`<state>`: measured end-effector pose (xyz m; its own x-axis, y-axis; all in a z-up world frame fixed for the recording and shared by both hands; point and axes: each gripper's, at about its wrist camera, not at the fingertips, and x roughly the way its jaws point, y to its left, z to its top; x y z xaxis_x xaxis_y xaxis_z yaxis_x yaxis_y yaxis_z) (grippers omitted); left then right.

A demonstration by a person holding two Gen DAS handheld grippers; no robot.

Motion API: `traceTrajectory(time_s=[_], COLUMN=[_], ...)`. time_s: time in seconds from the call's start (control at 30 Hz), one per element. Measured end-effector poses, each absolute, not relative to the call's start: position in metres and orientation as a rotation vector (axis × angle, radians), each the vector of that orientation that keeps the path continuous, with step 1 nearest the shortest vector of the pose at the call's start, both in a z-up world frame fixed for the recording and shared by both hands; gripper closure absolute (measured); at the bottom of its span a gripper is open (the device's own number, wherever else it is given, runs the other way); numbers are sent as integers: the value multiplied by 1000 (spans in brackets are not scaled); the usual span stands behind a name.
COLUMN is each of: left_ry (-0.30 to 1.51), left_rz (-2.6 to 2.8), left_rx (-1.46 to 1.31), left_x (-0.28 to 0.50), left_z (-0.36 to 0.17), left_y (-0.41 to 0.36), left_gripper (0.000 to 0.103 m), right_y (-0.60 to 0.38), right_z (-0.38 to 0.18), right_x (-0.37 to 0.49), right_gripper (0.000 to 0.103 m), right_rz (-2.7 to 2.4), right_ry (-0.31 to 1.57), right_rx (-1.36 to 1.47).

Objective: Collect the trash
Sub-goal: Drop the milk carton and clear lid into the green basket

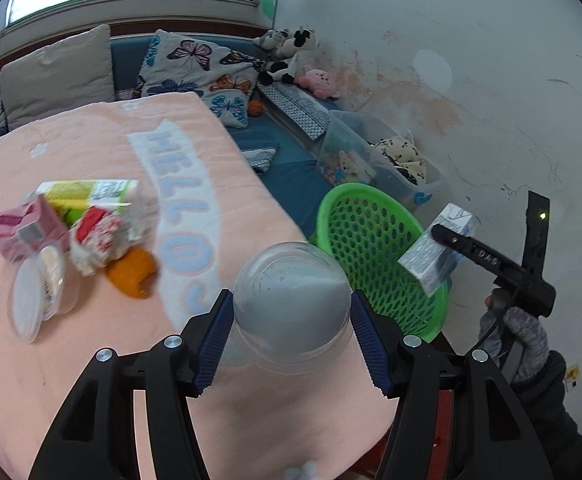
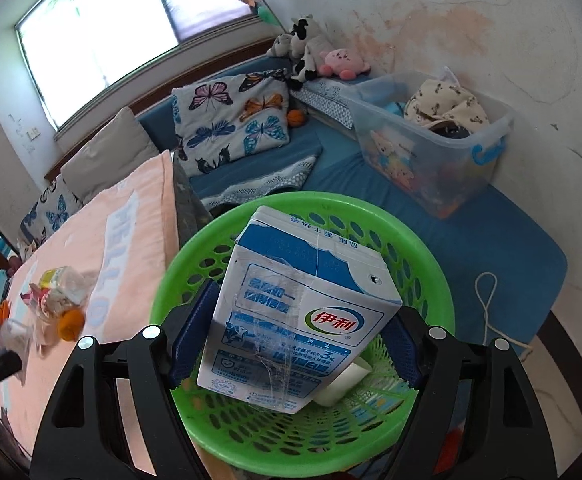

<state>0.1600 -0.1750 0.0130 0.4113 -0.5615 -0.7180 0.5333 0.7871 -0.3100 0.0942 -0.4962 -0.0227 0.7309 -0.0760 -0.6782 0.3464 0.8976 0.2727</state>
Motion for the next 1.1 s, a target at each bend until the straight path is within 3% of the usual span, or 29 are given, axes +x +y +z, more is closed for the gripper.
traceTrajectory(time_s=[0.47,0.97,1.1], left_ry=[958,1014,1031], left_rz=[-785,-843,-845], left_rx=[10,58,38], left_x=[173,185,188], left_z=[15,-12,-19], left_y=[-267,-337,-339], left_gripper=[45,45,31], right_y=[-510,-509,-505], right_z=[-22,-29,-26], right_x=[67,35,32], right_gripper=[14,11,11], right_rz=[-226,-235,-232], right_ry=[693,688,682], right_rx=[445,451,450])
